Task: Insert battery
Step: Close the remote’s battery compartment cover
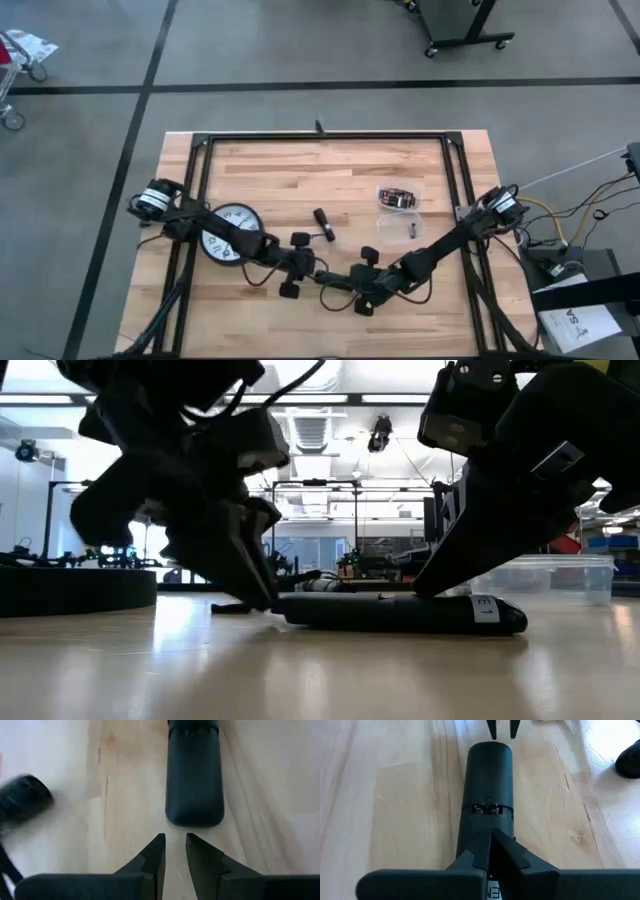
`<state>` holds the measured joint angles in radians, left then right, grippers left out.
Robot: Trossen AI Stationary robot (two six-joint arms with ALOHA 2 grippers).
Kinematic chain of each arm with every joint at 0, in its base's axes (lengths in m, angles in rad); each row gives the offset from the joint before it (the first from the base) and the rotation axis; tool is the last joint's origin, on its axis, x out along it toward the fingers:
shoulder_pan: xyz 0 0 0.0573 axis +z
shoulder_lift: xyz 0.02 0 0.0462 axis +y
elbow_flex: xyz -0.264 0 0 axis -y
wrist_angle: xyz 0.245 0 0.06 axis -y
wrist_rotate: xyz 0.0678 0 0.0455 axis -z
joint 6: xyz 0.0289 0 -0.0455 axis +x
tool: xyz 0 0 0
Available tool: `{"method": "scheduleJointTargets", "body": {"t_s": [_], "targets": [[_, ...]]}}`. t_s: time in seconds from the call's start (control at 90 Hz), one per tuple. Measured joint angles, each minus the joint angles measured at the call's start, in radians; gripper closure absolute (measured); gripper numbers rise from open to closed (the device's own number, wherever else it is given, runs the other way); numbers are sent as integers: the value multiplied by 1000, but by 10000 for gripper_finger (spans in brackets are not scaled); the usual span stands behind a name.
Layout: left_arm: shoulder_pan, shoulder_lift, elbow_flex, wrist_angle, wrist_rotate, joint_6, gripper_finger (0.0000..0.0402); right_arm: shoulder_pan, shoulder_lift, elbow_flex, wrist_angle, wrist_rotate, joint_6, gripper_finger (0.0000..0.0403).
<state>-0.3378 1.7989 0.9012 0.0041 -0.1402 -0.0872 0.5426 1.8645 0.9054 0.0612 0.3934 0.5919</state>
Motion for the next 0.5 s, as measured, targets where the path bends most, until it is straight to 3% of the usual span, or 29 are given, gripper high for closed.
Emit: {"method": "scheduleJointTargets", "body": {"t_s": [0.5], "targets": [[0,18,0,105,0,-1,343,0,0,0,0,0,-1,403]]}}
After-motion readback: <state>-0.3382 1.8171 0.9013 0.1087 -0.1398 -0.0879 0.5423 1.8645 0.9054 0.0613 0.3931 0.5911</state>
